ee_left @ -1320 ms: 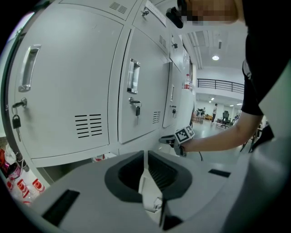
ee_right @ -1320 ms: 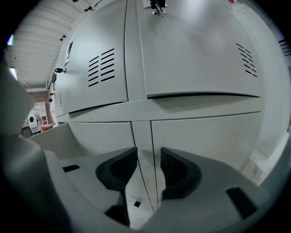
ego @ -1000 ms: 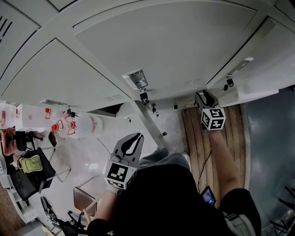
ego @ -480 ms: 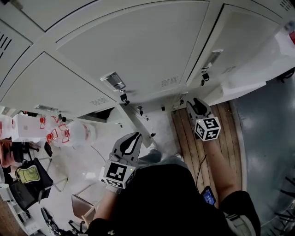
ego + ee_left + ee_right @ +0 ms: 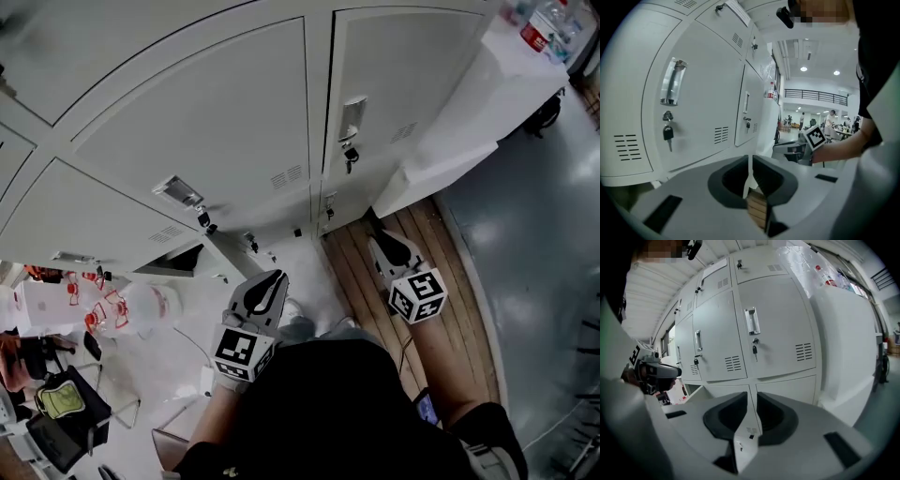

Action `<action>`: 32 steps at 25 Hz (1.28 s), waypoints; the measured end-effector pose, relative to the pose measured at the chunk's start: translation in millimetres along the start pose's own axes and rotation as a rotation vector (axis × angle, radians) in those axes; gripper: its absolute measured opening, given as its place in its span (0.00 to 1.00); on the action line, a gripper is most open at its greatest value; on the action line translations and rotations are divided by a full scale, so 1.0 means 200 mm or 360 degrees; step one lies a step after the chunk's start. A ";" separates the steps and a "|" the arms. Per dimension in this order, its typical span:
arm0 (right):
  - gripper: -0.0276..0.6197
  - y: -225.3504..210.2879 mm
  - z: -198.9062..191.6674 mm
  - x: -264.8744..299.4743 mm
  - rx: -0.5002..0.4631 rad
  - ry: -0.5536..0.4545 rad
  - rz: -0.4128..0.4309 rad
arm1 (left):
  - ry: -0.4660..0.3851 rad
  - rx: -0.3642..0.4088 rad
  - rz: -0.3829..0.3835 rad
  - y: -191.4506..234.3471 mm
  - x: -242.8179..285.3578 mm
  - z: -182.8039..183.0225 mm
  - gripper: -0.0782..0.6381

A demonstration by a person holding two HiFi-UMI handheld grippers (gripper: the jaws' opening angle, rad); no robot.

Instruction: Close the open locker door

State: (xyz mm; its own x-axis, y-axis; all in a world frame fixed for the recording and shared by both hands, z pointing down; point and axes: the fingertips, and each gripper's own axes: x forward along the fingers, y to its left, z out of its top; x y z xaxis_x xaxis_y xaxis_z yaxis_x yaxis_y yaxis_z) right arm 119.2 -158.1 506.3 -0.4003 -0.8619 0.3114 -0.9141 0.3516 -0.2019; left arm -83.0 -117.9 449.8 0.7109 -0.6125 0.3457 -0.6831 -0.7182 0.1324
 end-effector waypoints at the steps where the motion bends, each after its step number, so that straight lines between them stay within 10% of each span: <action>1: 0.16 0.00 0.02 -0.05 0.0002 -0.0014 -0.0007 | 0.0000 -0.0006 -0.0028 -0.03 0.02 0.00 0.15; 17: 0.14 -0.02 0.05 -0.63 0.0031 -0.0085 -0.0242 | 0.0011 0.0017 -0.0452 -0.38 0.30 0.08 0.15; 32: 0.14 -0.13 0.09 -0.77 0.0050 -0.0158 -0.0402 | -0.0016 0.0074 -0.0578 -0.48 0.37 0.15 0.15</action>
State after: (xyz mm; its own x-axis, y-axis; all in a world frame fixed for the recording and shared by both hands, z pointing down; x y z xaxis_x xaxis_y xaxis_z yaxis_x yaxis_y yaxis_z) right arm 205.2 -41.1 445.9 -0.1502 -0.9530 0.2630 -0.9811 0.1108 -0.1589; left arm 40.3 -104.6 434.0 0.9076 -0.3176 0.2746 -0.3775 -0.9036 0.2026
